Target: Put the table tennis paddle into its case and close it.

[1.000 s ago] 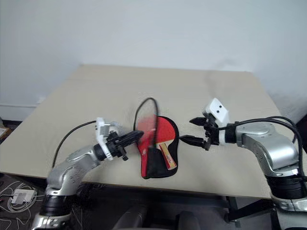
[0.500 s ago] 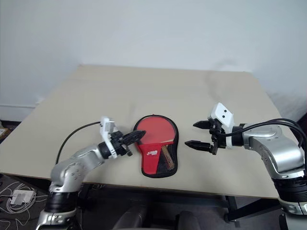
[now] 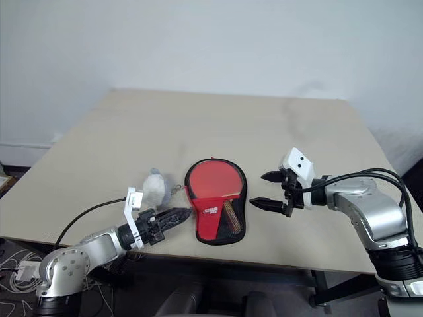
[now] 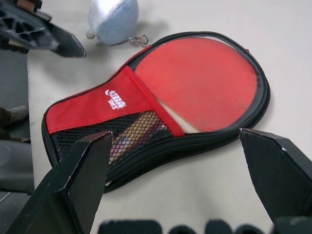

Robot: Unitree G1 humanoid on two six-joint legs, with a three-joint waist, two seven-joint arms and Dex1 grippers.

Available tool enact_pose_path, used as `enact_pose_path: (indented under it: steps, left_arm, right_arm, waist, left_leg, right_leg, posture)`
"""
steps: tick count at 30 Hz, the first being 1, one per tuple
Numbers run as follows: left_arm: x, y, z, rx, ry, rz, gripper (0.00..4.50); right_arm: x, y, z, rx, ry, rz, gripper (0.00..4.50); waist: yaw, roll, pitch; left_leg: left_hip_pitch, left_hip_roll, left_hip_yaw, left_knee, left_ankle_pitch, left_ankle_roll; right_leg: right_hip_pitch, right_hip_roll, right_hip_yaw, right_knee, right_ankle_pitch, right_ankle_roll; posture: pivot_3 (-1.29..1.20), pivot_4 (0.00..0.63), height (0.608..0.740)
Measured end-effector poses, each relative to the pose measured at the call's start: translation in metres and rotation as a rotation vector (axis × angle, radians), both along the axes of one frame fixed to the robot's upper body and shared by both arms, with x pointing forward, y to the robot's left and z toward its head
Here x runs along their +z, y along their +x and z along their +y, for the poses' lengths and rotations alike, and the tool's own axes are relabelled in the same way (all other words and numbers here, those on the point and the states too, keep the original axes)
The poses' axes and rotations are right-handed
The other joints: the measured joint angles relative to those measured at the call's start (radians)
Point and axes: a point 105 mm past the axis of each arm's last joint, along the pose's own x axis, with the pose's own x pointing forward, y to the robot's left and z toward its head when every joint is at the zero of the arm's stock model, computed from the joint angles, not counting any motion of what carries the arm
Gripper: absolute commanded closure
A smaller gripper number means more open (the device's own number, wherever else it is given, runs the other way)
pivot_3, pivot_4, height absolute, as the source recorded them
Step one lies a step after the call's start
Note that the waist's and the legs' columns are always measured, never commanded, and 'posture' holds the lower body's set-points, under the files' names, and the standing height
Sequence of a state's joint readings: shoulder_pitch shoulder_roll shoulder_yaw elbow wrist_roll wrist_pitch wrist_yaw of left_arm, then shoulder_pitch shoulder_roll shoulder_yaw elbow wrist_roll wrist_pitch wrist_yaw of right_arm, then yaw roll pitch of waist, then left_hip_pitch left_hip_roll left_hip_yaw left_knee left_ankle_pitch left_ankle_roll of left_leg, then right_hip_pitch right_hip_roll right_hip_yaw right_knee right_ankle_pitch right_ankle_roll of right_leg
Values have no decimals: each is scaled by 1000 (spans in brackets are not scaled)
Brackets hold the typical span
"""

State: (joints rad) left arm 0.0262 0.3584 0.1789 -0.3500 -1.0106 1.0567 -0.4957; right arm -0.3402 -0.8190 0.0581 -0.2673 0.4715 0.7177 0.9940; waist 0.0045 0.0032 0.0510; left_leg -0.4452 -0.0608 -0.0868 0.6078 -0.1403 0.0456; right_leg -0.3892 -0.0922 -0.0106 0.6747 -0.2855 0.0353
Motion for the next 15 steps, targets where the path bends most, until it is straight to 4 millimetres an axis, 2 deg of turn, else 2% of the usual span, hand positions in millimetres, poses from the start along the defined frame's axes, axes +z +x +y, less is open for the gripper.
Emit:
enact_pose_path:
  steps: [3, 8, 15]
  left_arm:
    - [-10, -4, -1, -16, 9, 55, 25]
    - [-19, -7, -3, -38, 24, 108, 25]
    - [-19, -3, -8, -56, -3, 133, 25]
  right_arm:
    - [0, 0, 2, -3, 6, -3, 0]
    - [2, -2, 8, 0, 8, -14, 0]
    - [-2, -6, 12, -7, 27, 2, 0]
  waist:
    - [0, 0, 0]
    - [0, 0, 0]
    - [0, 0, 0]
  left_leg:
    - [0, 0, 0, 0, 0, 0]
    - [0, 0, 0, 0, 0, 0]
    - [0, -1, 0, 0, 0, 0]
  right_leg:
    - [0, 0, 0, 0, 0, 1]
    - [0, 0, 0, 0, -1, 1]
    - [0, -1, 0, 0, -1, 1]
  posture:
    - [0, 0, 707]
    - [0, 0, 707]
    - [0, 0, 707]
